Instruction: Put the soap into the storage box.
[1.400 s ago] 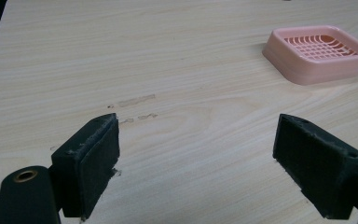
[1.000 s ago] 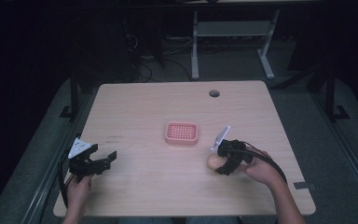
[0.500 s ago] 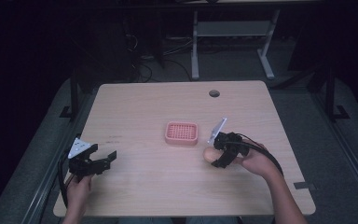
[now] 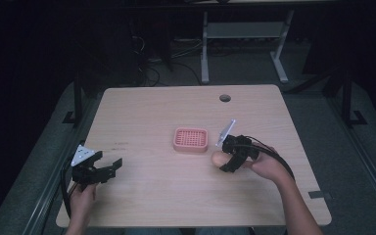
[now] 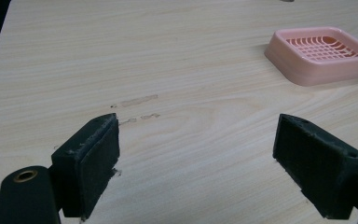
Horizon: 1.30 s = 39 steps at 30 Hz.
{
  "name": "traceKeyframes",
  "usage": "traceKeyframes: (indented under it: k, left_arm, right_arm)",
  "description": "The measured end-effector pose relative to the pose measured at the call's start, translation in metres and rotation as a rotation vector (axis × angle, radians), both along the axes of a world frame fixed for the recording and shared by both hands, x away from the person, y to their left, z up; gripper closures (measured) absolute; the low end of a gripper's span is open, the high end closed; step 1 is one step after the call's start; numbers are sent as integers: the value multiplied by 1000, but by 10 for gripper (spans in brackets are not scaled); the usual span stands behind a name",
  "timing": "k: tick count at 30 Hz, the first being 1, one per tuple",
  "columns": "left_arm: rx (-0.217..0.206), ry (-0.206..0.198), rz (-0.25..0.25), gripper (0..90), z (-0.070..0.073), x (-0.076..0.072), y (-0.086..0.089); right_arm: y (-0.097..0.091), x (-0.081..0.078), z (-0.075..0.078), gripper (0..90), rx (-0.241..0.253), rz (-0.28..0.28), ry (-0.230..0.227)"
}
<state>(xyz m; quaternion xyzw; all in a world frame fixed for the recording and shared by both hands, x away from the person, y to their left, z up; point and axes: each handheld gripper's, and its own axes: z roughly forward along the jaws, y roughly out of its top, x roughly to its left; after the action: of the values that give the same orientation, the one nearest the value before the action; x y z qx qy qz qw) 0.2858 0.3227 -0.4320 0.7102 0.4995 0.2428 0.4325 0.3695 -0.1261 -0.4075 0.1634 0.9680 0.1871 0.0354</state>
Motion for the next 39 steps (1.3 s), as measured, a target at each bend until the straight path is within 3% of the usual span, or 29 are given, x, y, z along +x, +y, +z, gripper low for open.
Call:
traceKeyframes:
  k: [11, 39]
  left_arm:
    - [1, -2, -1, 143, 0, 0, 1]
    - [-5, -5, 3, 143, 1, 0, 2]
  right_arm:
    - [9, 13, 17, 319, 15, 11, -11]
    - [40, 39, 37, 319, 21, 51, -5]
